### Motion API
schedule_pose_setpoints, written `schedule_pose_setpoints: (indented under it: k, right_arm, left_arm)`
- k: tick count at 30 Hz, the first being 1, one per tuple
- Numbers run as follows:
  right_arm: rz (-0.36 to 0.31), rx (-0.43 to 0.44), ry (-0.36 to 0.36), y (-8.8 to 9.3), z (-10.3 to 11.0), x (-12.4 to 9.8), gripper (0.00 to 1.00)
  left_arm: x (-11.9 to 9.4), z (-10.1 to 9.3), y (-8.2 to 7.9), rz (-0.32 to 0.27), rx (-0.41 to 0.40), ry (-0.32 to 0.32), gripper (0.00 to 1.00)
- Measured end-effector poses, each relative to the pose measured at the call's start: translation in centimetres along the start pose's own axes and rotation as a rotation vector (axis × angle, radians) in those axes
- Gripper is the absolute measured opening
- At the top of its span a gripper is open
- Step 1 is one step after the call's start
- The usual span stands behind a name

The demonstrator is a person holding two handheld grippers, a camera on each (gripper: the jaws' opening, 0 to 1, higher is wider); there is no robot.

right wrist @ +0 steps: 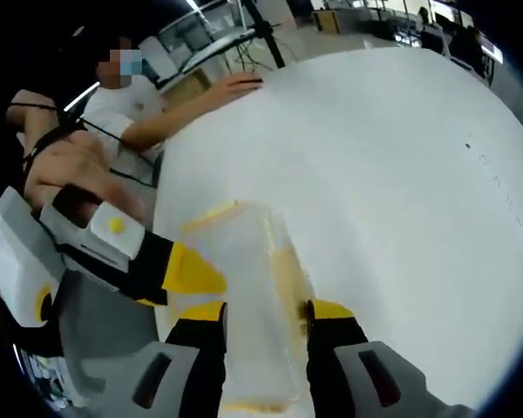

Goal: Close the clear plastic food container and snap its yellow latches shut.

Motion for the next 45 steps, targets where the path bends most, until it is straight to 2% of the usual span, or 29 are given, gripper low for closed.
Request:
schedule_pose_setpoints:
  k: [6,14,15,16,19,20,21,25,31,38,45]
  right_arm:
    - [0.016,0.005,-0.008,0.0,-0.1,0.1,0.33]
    - [0.105,0.0,-0.033,0.0,-0.2,0.5,0.3]
    - [0.135,0.04,-0.043,0.6,0.3,0.7,0.3]
    - [0.142,0.004,-0.045,0.5,0.1,0.6,0.3]
    - [0.177,-0.018,-0.041,0.6,0.2,0.7,0.31]
    - [0.196,-0.035,-0.03,0.6,0.1,0.6,0.31]
    - [0.203,-0.038,-0.029,0.7,0.2,0.6,0.32]
    - [0.244,-0.062,-0.017,0.5,0.3,0.8,0.34]
    - [0.222,-0.043,-0.028,0.6,0.1,0.5,0.35]
    - [0.204,-0.047,-0.024,0.3,0.2,0.5,0.36]
    - [0.203,-0.076,-0.003,0.0,0.3,0.3,0.36]
  left_arm:
    - [0.1,0.1,0.0,0.008,-0.003,-0.001,0.43]
    - [0.1,0.2,-0.1,0.032,-0.011,0.005,0.42]
    - [0.1,0.3,0.0,0.046,0.001,0.003,0.42]
    - [0.2,0.2,-0.1,0.041,-0.002,0.004,0.42]
    - [0.2,0.2,-0.1,0.045,-0.006,0.003,0.4]
    - [0.1,1.3,0.3,0.074,0.004,-0.063,0.4]
    - [0.6,0.4,0.0,0.053,-0.016,-0.022,0.4]
    - [0.6,-0.1,-0.3,0.091,0.006,-0.017,0.4]
    - [0.3,-0.3,-0.2,0.069,0.008,-0.027,0.4]
    - [0.1,-0.5,-0.3,0.076,0.018,-0.029,0.41]
    - [-0.2,0.0,-0.2,0.059,0.009,0.006,0.42]
Point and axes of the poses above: the point that each gripper's makers call its tool centre point, and the gripper's own axes: x roughly forward along the fingers, z roughly to its left, y roughly out of its underside, the point moved 2 cm from there along -x, roughly backward along the fingers, and after that the axes turned 4 degrees about x, right-handed, at the moved point
